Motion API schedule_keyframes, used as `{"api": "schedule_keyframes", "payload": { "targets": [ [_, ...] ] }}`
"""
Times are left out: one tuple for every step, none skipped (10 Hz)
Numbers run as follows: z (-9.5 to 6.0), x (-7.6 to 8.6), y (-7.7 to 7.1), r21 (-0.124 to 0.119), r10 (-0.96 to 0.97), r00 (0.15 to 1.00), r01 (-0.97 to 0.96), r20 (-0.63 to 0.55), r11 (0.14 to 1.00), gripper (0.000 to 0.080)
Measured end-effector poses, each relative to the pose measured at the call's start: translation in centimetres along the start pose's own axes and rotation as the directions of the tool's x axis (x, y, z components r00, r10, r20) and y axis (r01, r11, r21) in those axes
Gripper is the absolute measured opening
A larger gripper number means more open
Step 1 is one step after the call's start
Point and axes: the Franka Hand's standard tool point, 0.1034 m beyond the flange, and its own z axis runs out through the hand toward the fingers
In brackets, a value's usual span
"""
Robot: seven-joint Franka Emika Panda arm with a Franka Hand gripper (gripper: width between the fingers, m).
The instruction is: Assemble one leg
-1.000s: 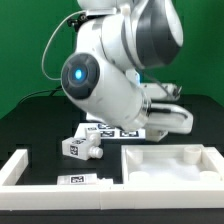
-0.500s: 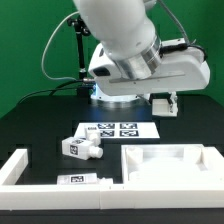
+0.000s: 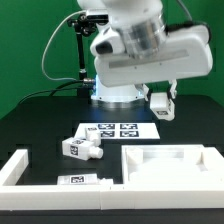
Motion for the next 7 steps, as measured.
{"api": "schedule_keyframes", "payload": {
  "targets": [
    [-1.9,2.1,-1.3,-0.037,-0.069,0.993,0.065,-0.101,0.997,0.0284],
    [-2.7,3.5,-3.4,-0.074,-0.152,0.965,0.139,-0.215,0.988,0.0284],
    [-2.0,2.9,-3.8,-0.065,-0.119,0.964,0.107,-0.237,0.992,0.0284],
    [-2.0,3.2,-3.6,-0.064,-0.12,0.946,0.106,-0.3,0.992,0.0284],
    [-2.1,3.6,-3.7,-0.062,-0.127,0.916,0.112,-0.381,0.992,0.0284],
    [-1.8,3.4,-3.8,-0.064,-0.133,0.899,0.118,-0.416,0.991,0.0284],
    [-2.0,4.0,-4.0,-0.07,-0.149,0.86,0.132,-0.488,0.989,0.0284]
  ]
}}
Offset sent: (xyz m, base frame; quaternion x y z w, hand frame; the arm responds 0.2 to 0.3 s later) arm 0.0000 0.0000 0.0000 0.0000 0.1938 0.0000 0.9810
